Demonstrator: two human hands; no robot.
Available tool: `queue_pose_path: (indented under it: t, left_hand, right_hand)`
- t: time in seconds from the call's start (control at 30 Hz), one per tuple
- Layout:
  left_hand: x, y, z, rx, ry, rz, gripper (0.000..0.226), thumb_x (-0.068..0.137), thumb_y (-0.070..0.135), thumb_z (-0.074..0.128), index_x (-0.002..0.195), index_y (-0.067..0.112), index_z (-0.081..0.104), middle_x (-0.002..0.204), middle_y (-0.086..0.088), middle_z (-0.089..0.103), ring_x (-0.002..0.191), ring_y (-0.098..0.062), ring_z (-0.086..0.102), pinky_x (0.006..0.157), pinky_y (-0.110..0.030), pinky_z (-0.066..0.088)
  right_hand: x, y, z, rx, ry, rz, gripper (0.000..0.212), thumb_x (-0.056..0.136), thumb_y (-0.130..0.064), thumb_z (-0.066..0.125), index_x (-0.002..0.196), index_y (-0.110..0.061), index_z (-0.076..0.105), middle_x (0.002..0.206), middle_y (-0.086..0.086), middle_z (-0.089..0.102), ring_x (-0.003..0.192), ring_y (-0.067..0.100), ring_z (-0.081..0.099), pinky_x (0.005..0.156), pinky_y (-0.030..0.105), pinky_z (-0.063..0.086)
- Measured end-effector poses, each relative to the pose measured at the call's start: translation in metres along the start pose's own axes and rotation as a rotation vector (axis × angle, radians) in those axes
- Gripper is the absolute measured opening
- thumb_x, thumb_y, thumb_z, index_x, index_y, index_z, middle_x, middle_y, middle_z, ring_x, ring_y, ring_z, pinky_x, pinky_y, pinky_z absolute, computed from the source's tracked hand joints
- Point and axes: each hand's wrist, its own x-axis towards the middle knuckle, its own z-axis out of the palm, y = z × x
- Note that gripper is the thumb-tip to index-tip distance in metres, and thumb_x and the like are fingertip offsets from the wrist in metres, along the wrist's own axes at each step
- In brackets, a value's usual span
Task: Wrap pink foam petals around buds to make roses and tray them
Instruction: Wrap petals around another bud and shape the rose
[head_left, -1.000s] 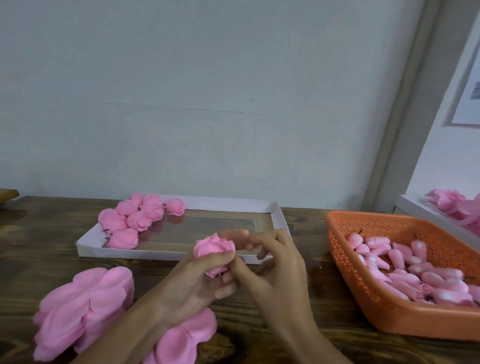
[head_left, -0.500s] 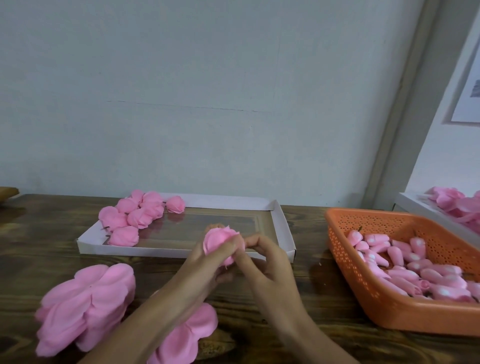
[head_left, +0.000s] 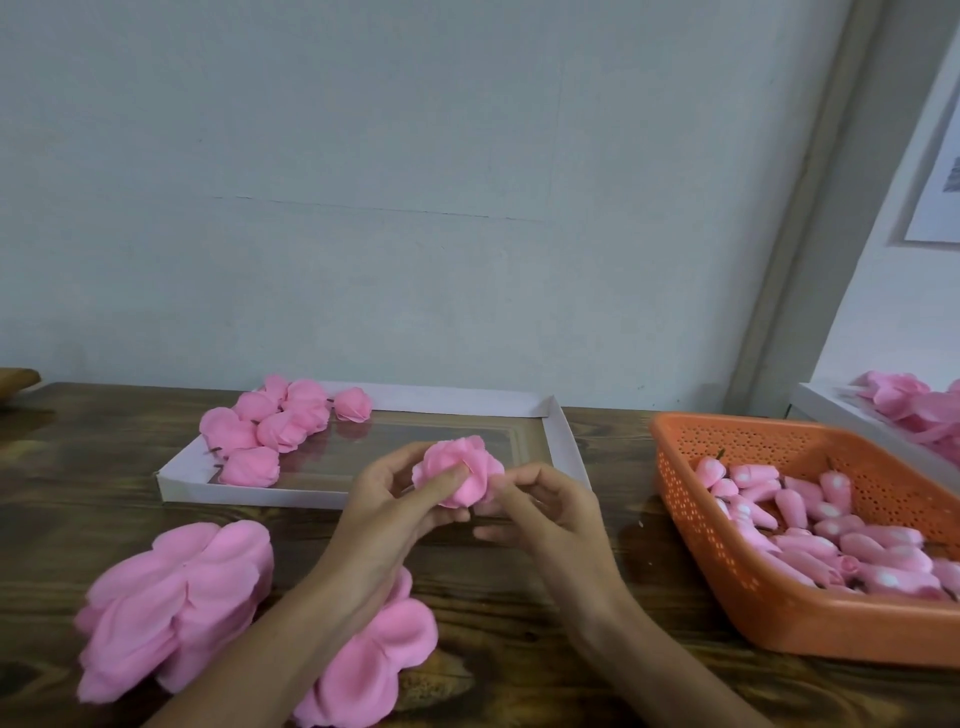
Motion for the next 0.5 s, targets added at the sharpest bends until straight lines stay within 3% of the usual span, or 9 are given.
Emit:
queue_pose_path:
  t: [0.17,0.33,0.5]
  left_hand:
    - [-0.004,0.002,0.004,0.113,0.058,0.036,0.023,0.086,0.029,0.082,0.108,0.024,0.079,0.105,-0.011,0.078,0.095,-0.032,0.076,0.07,-0.033,0.062]
    - [-0.008,0.002,0.01,0.242,0.129,0.122,0.012,0.096,0.019,0.073,0.106,0.026,0.075,0.091,-0.003,0.078,0.079,-0.03,0.073,0.068,-0.03,0.062]
    - [-0.012,0.0,0.015,0.28,0.109,0.175,0.017,0.09,0.022,0.077,0.107,0.02,0.074,0.092,0.003,0.075,0.088,-0.02,0.074,0.064,-0.024,0.059]
  right_hand:
    - [0.0,0.004,0.001,-0.12,0.026,-0.071,0.013,0.098,-0.013,0.072,0.086,-0.017,0.076,0.089,0.008,0.078,0.088,0.024,0.075,0.075,0.03,0.062]
    - [-0.003,0.006,0.003,-0.17,0.013,-0.113,0.007,0.097,-0.009,0.073,0.091,-0.008,0.071,0.082,0.008,0.076,0.076,0.02,0.072,0.071,0.028,0.06]
    - [-0.006,0.007,0.006,-0.206,-0.047,-0.148,0.004,0.096,-0.009,0.074,0.092,-0.009,0.075,0.083,0.008,0.077,0.077,0.018,0.074,0.073,0.028,0.06]
